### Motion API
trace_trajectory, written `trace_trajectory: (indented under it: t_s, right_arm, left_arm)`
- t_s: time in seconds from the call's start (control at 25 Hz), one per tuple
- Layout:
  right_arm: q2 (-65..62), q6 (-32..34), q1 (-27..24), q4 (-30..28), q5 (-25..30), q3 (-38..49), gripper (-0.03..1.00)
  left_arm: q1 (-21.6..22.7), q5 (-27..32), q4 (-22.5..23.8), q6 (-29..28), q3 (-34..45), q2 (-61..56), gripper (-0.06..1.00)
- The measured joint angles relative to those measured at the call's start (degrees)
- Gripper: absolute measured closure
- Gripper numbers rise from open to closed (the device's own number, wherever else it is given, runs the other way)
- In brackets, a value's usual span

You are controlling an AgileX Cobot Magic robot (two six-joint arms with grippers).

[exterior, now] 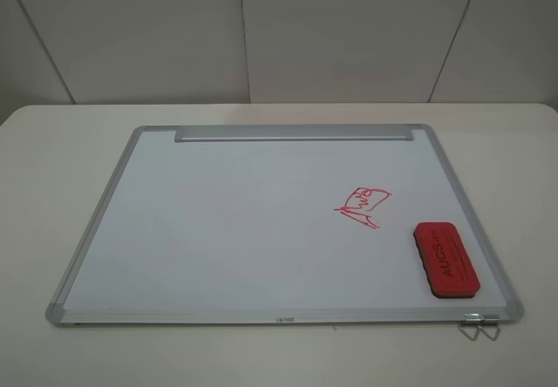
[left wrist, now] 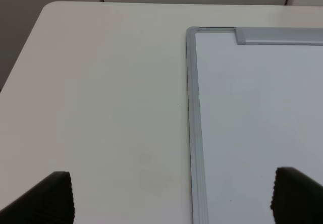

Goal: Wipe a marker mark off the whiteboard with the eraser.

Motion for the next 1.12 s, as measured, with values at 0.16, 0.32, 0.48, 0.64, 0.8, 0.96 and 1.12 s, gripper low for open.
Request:
trace_trajectory:
  t_s: [0.16,0.32,0.48,0.64,0.8,0.96,1.12]
  right_arm:
    - [-4.3,-0.2,0.0,-0.5,-0.2,1.5,0.23]
    - [-4.4,-0.2,0.0,-0.5,0.0,3.3,0.23]
    - [-4.4,-0.2,0.0,-0.7,1.2,4.9,0.23]
    - [-4.4,-0.2,0.0,-1.0,1.3,4.9,0.23]
    - [-4.4,-0.2,0.0,-1.1,1.3,4.9,0.23]
    - [-4.4,-0.2,0.0,-1.1,1.3,4.9,0.23]
    - [-4.4,-0.2,0.0,-1.1,1.3,4.9,0.23]
  left_arm:
    - [0.0,0.0,0.0,0.0,0.0,0.0,0.17]
    - [0.0,0.0,0.0,0.0,0.0,0.0,0.17]
    - [0.0,0.0,0.0,0.0,0.0,0.0,0.17]
    - [0.0,0.0,0.0,0.0,0.0,0.0,0.17]
    - [0.0,0.0,0.0,0.0,0.0,0.0,0.17]
    - [0.0,0.0,0.0,0.0,0.0,0.0,0.17]
    - [0.0,0.0,0.0,0.0,0.0,0.0,0.17]
